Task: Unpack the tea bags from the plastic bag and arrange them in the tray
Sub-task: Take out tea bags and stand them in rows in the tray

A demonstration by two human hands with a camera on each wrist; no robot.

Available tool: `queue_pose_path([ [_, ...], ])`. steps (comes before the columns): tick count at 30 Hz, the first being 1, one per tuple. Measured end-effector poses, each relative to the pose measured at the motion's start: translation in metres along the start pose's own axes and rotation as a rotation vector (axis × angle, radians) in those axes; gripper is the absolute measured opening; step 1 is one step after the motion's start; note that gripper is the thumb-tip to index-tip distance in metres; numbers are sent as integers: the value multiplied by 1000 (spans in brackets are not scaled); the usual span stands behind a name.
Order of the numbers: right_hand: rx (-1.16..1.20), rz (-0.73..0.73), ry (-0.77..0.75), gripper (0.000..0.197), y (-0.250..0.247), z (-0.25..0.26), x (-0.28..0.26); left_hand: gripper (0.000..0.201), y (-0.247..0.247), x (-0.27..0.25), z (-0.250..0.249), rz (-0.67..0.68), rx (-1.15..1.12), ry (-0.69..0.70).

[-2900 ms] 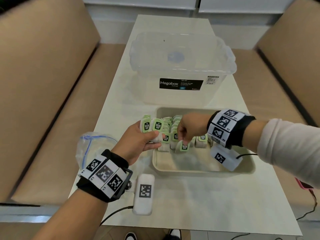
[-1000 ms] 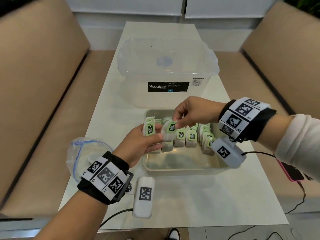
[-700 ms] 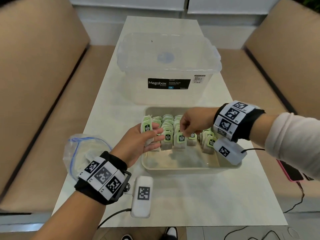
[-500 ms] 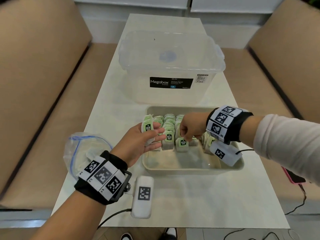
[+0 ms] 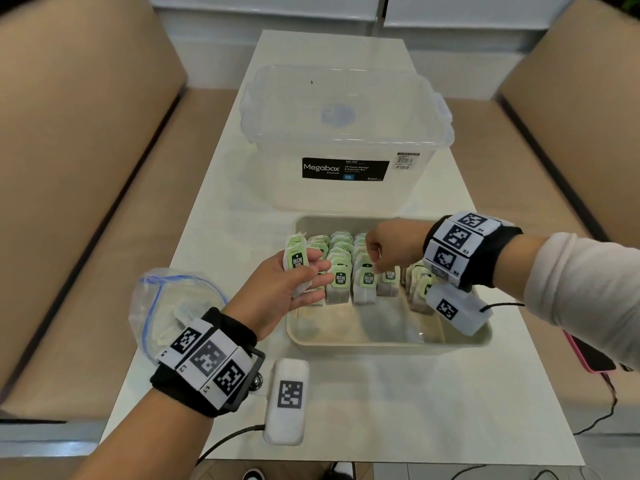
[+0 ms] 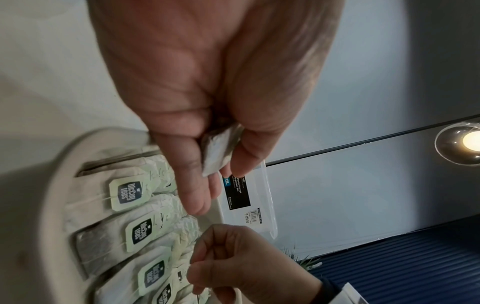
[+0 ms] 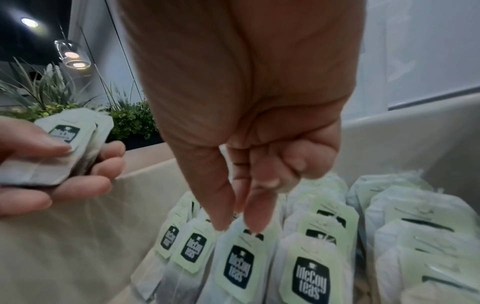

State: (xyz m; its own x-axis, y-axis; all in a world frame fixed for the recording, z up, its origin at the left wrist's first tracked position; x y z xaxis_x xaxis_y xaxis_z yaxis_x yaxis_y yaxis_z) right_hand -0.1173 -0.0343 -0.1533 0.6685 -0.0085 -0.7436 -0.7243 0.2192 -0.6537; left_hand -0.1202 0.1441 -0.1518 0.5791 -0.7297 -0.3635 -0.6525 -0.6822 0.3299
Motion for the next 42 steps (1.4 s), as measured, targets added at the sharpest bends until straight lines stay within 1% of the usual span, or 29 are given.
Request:
queue_pose_path([
  [2,7,77,-45,7,6,5,-1,25,0,0,0,-7,-10,1],
  [3,10,144,-64,9,13,7,0,26,0,0,-1,-11,-19,2],
  [6,-7,328,-85,21,37,13,6,27,0,1,-2,-12,-46,5],
  [9,-9,442,-78,37,53,17,17,26,0,1,-2,-6,-74,2],
  [14,-25,432,-58,48,52,20,28,26,0,1,-1,13,-121,-10],
  [18,0,429,-70,44,48,21,22,26,1,0,-1,21,-127,-12],
  [20,17,387,-97,33,37,23,11,26,2,-1,-2,31,-129,-9],
  [21,43,333,-121,27,27,26,4,26,3,-1,-3,41,-116,-9],
  [23,163,147,-204,20,-1,32,-13,26,5,-1,-4,72,-65,-14],
  [25,339,-85,-311,22,-30,39,-32,26,10,-1,-6,108,-24,-23],
  [26,425,-171,-358,25,-40,42,-42,25,12,-1,-6,121,-9,-27],
  [27,490,-221,-392,27,-46,46,-49,23,15,-1,-7,130,11,-29],
  [30,545,-264,-431,29,-46,57,-62,19,24,-1,-11,137,86,-26],
  [34,467,-324,-406,29,-41,56,-67,16,34,0,-11,154,114,-30],
  [37,417,-288,-396,21,-39,45,-70,21,36,0,-10,150,135,-46],
  [39,371,-273,-351,15,-39,31,-72,25,33,0,-10,126,183,-46],
  [42,307,-239,-206,8,-33,3,-66,27,26,0,-11,92,240,-42],
])
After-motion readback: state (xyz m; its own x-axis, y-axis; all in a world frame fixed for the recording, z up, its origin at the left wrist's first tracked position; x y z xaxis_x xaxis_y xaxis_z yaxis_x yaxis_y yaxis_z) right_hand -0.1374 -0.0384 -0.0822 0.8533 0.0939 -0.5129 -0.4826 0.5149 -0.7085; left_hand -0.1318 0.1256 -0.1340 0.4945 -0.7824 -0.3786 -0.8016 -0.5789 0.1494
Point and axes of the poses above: each hand's wrist, its own x-axis towards the middle knuckle, its own y-axis out of the palm, z = x × y, the point moved 8 cm from there along x, towards the middle knuckle, and after that the axes turned 12 degrees about z, right-handed, at the moved point
